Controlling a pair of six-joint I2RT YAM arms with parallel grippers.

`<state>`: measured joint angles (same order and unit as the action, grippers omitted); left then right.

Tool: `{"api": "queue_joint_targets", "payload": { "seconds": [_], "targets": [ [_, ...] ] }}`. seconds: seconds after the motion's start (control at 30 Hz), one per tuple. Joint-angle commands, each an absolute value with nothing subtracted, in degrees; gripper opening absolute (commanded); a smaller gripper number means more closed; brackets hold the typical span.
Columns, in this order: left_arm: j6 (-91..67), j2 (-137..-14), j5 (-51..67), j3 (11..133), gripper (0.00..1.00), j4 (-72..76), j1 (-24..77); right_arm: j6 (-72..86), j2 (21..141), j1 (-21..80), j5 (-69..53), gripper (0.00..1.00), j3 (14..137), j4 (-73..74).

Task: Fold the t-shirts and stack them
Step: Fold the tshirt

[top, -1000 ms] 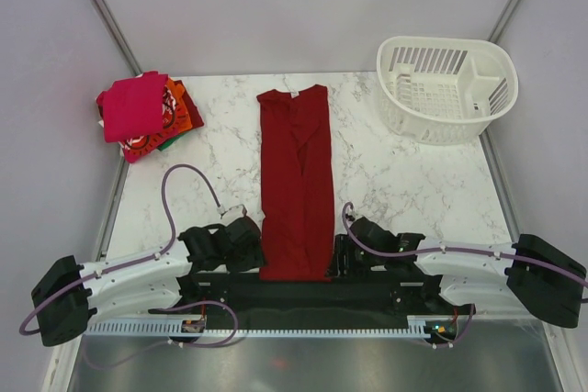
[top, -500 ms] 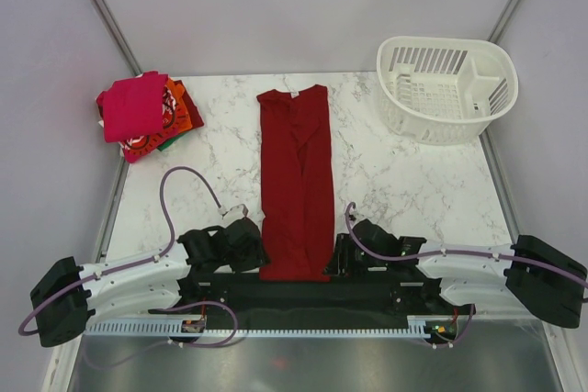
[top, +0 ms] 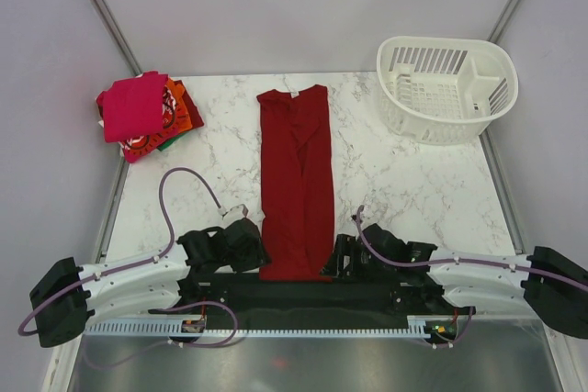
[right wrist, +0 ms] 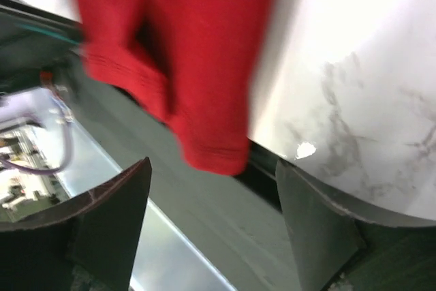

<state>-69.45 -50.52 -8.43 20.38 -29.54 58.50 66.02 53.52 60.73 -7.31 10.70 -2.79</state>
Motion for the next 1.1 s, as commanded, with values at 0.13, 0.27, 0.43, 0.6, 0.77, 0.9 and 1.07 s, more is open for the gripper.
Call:
{"api": "queue_joint_targets", "payload": {
  "seconds": [0.13, 0.27, 0.43, 0.6, 0.77, 0.9, 1.07],
  "targets": [
    [-71.6, -50.9, -9.0, 18.3, 0.52, -30.1, 59.2, 66.2, 61.4, 61.7, -5.3, 0.70, 11.8, -5.3],
    [-72.4, -50.5, -9.0, 17.8, 0.51, -30.0, 59.3, 65.8, 62.9, 61.7, -5.3, 0.53, 11.6, -6.7],
    [-73.3, -50.4, -8.0, 17.7, 0.54, -29.5, 60.4, 65.4, 64.4, 61.8, -5.3, 0.30, 11.9, -7.7],
    [-75.1, -50.1, -7.8, 17.2, 0.71, -29.6, 63.5, 64.8, 65.2, 61.7, -5.3, 0.11, 12.0, -8.3],
    [-76.5, -50.8, -7.7, 16.3, 0.73, -29.6, 64.5, 64.5, 65.8, 61.7, -5.4, 0.07, 12.0, -8.9],
    [-78.0, -50.6, -7.3, 16.0, 0.70, -29.7, 65.9, 64.3, 66.1, 61.7, -5.5, 0.06, 12.0, -9.1],
    [-78.9, -50.9, -9.2, 16.2, 0.67, -29.6, 66.5, 64.2, 66.4, 61.8, -5.6, 0.05, 12.0, -9.7]
  ]
}}
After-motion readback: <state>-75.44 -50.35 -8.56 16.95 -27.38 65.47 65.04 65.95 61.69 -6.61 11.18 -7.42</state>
